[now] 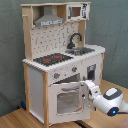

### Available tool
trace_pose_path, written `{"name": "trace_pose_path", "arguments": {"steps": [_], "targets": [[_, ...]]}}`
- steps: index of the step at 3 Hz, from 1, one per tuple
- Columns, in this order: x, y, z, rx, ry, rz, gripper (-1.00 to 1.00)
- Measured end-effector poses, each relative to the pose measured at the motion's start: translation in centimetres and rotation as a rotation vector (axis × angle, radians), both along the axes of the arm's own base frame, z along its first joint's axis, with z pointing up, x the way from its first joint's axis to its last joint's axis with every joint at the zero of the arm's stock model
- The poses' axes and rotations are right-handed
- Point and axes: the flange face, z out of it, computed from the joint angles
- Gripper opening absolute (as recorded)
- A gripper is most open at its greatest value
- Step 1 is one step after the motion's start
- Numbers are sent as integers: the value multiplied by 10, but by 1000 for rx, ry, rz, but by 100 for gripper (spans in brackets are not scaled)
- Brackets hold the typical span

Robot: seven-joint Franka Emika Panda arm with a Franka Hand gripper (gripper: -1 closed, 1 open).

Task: Play with the kitchen

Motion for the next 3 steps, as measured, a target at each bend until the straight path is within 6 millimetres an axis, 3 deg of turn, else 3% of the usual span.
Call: {"name": "trace_pose_path", "arguments": {"steps": [3], "targets": [[67,-20,11,-124,91,-14,100]]}}
